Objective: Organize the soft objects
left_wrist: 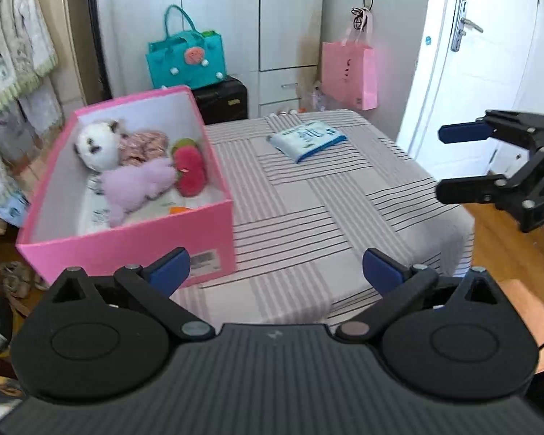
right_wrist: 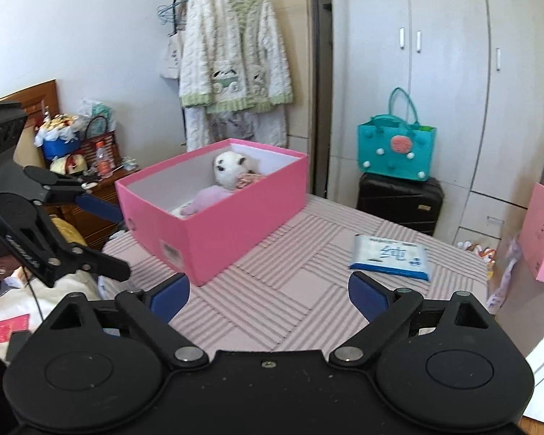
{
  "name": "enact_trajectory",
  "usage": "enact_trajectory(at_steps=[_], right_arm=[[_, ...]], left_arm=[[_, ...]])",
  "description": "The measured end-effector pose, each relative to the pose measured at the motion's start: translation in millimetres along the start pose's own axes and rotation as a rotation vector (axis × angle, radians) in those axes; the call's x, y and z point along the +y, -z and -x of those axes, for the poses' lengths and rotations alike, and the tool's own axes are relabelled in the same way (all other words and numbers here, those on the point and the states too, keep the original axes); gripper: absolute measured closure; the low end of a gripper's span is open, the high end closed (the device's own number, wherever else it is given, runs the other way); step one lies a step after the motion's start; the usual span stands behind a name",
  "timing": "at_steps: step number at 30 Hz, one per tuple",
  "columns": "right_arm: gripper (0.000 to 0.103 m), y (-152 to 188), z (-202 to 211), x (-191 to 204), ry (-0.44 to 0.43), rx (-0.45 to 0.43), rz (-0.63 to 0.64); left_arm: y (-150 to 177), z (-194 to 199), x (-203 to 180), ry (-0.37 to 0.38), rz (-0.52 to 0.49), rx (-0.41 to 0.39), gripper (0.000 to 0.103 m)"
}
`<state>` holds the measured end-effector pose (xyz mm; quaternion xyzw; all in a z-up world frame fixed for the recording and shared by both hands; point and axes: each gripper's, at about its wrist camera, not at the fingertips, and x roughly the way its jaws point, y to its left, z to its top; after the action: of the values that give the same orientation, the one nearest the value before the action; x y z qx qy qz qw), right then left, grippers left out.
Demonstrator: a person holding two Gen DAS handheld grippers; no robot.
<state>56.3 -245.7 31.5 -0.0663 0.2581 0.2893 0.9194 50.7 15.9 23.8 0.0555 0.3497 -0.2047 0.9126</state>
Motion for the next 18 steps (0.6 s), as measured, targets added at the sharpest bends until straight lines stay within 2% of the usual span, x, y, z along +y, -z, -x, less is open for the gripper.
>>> enact_trajectory(at_steps=[3,5,8,10,14,18], right_arm=[[0.006,7.7,-0.6,-8.1,0.058,-0.06,0.019],[0.006,10.4,-1.4,-12.7,0.096,-0.101,0.011],[0.006,13.7,-5.8,-23.2,0.064,-0.114,-0.01],[0.006,15.8,-10.9,-31.9,0.076,-0.113,-0.022],[0.006,21.6,-17.5,-48.1,0.165,-0.164,-0.03],[0.006,26.3,-21.9,-66.9,0.197,-0.208,-0.038]], left_arm=[[-1.5,-10.1,-3.2,0.026,0.017,-0.018,0.0],[-1.0,-14.9,-8.4,0.011,-0.001,-0.091,0.0],[-2.2,-25.5,-17.1,-0.028,-0.021,-0.161,0.0],[-5.6,-34.6,-21.5,-0.026,-0.019,-0.191,0.0],[-15.4,-56.3,-30.6,-0.011,-0.002,-0.209,0.0],[-27.6,-77.9,-40.5,0.002,0.025,-0.234,0.0]])
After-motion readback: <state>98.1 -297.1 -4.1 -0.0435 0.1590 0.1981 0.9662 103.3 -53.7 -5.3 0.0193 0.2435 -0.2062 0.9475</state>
